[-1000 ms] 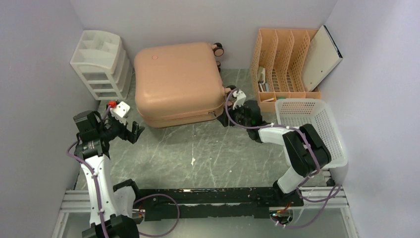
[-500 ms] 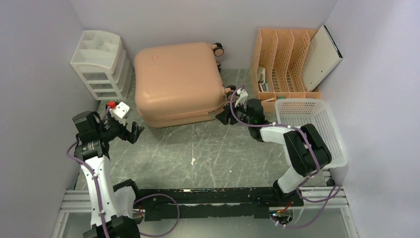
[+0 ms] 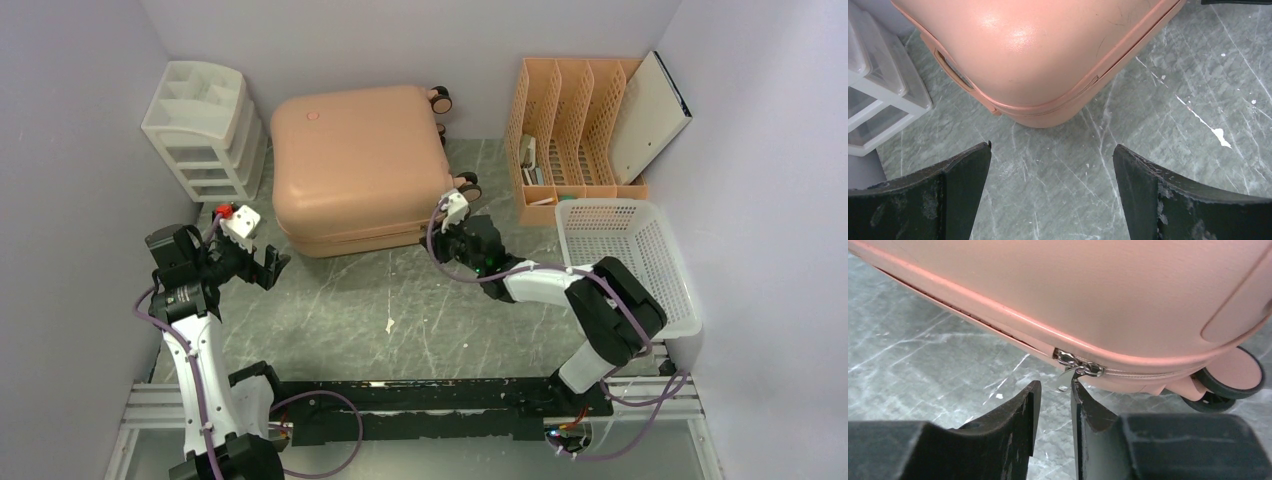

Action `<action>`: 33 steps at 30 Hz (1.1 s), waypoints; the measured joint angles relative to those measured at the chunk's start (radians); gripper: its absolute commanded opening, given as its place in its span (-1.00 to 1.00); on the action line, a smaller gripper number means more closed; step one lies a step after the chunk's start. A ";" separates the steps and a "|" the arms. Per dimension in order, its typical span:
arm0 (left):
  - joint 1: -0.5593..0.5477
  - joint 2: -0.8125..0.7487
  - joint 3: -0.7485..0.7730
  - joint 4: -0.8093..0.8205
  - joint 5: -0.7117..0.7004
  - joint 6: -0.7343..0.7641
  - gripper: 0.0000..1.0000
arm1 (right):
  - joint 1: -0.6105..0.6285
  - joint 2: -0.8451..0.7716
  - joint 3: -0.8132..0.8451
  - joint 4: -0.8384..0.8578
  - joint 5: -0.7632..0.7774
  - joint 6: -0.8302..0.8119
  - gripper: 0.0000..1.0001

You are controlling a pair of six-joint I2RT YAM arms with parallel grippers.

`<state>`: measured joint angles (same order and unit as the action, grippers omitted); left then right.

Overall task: Open, take out, and arrange the luggage
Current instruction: Unzip the luggage at the center of the board.

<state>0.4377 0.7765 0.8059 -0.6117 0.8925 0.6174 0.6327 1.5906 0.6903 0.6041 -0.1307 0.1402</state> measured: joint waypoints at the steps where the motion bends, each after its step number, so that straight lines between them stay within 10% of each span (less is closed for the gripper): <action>1: 0.000 0.000 0.000 0.000 0.000 0.000 0.94 | 0.016 -0.002 0.000 0.003 0.030 -0.016 -0.38; 10: 0.005 0.001 0.000 0.000 0.000 0.000 0.93 | 0.092 0.020 0.032 -0.006 0.303 -0.157 -0.54; 22: 0.013 0.004 0.000 -0.002 0.001 0.000 0.94 | 0.078 0.018 0.043 -0.036 0.271 -0.169 -0.88; 33: 0.021 0.004 0.000 -0.006 0.006 0.011 0.94 | -0.113 0.008 0.041 -0.079 -0.088 -0.023 -0.29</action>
<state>0.4591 0.7807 0.8059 -0.6182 0.8989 0.6281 0.5194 1.5982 0.7315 0.5251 -0.2188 0.1169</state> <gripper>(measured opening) 0.969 0.321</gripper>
